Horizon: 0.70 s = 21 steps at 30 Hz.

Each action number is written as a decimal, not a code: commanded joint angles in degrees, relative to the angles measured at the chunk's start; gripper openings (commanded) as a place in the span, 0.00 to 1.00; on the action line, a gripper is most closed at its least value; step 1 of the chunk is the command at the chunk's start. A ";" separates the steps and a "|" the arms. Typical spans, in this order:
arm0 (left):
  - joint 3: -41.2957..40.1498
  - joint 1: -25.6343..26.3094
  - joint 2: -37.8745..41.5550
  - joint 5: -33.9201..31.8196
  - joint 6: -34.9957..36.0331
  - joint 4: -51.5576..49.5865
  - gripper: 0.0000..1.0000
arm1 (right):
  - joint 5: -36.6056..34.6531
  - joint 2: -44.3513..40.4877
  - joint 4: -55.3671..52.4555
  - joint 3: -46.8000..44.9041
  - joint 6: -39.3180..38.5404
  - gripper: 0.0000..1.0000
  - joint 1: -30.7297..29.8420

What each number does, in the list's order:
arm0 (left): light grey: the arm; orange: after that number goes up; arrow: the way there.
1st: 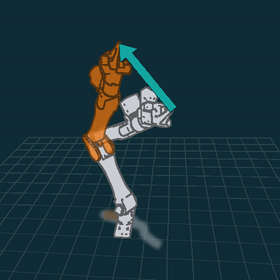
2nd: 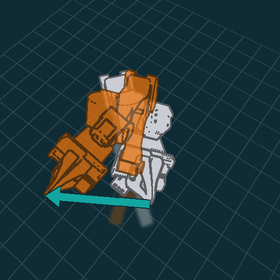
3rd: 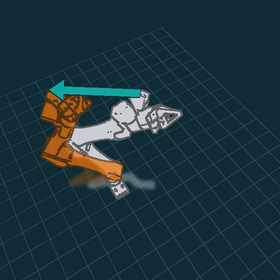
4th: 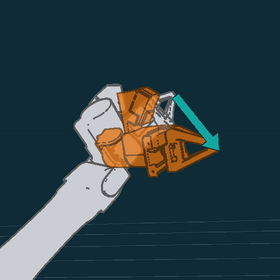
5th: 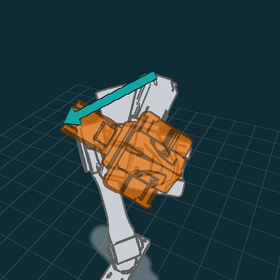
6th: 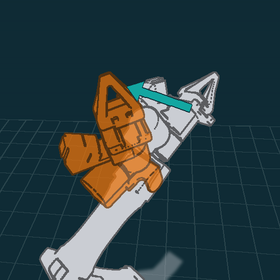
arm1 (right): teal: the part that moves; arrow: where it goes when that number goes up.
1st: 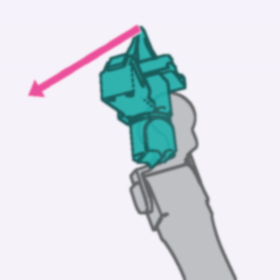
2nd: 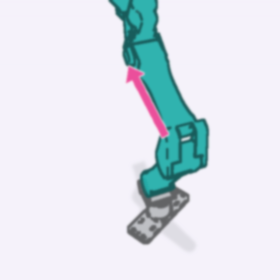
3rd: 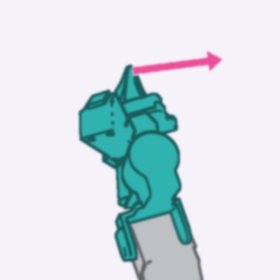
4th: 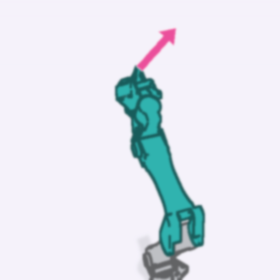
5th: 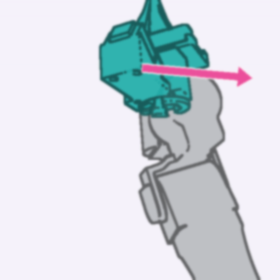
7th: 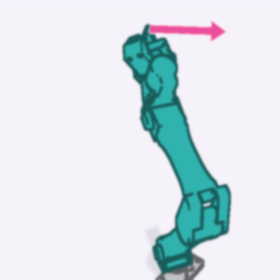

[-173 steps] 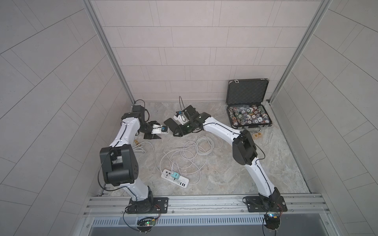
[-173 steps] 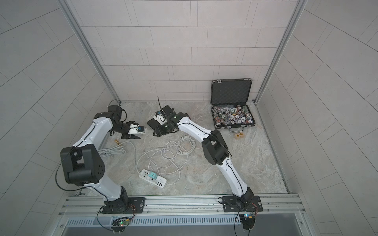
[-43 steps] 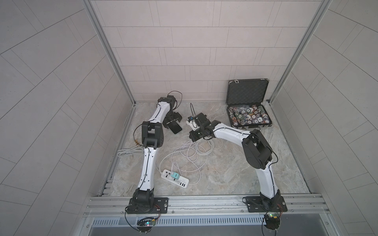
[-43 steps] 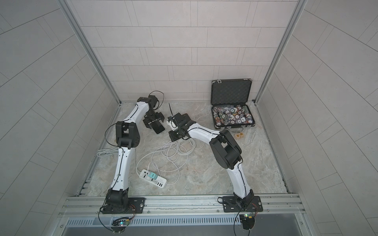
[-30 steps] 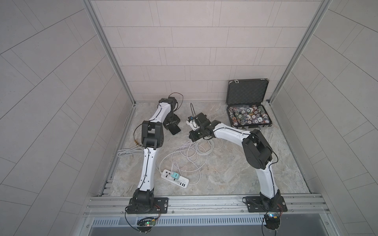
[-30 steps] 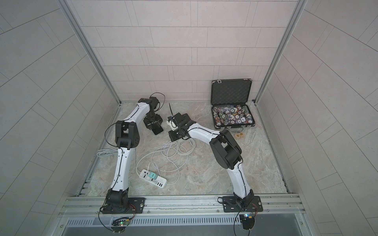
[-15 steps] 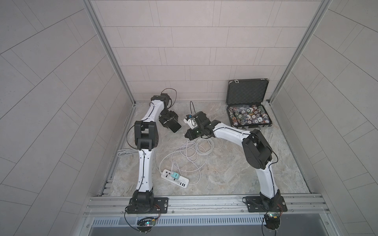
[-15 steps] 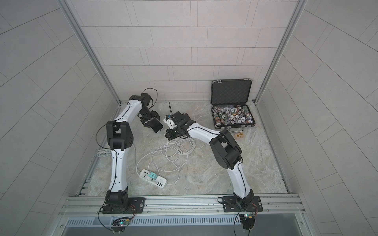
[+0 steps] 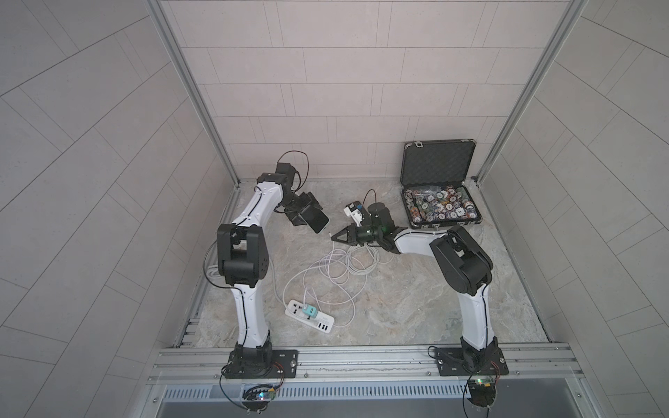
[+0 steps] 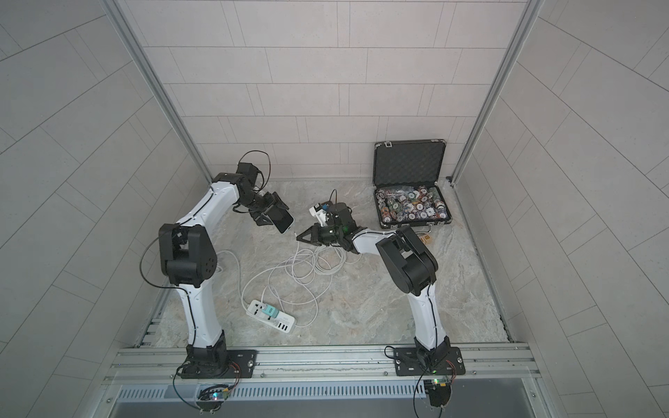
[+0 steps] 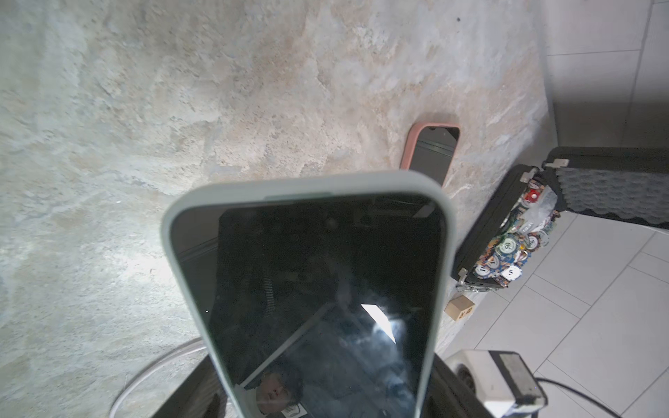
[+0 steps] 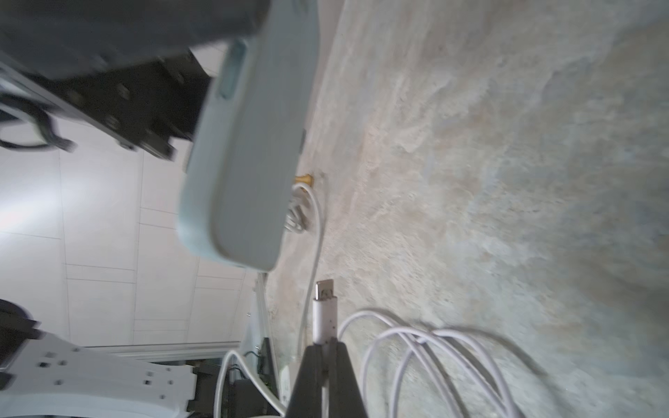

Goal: Plug the charging cable into the phone
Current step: Insert the charging cable into the phone.

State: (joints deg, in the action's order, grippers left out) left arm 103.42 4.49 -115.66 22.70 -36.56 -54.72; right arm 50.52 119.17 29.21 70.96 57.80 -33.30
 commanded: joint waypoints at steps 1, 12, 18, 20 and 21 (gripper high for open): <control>-3.75 0.16 7.08 4.49 1.16 12.35 0.66 | 6.08 1.31 30.57 -1.22 19.32 0.00 -0.82; -13.97 0.35 14.14 3.25 -0.28 24.56 0.66 | 5.94 4.09 44.02 -3.92 29.23 0.00 -0.89; -16.35 0.43 16.02 6.42 -2.58 28.17 0.66 | 4.99 3.87 44.35 -4.92 29.26 0.00 -0.82; -17.16 0.28 16.77 6.91 -3.00 29.14 0.66 | 4.79 3.92 44.36 -5.04 29.38 0.00 -0.80; -17.58 0.18 16.98 7.50 -3.47 29.78 0.66 | 4.74 3.94 44.43 -5.03 29.45 0.00 -0.80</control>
State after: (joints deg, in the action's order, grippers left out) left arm 86.50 4.62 -102.19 26.89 -38.72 -29.65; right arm 55.46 123.35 70.83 66.26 86.50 -34.04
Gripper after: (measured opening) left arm 0.784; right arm 0.047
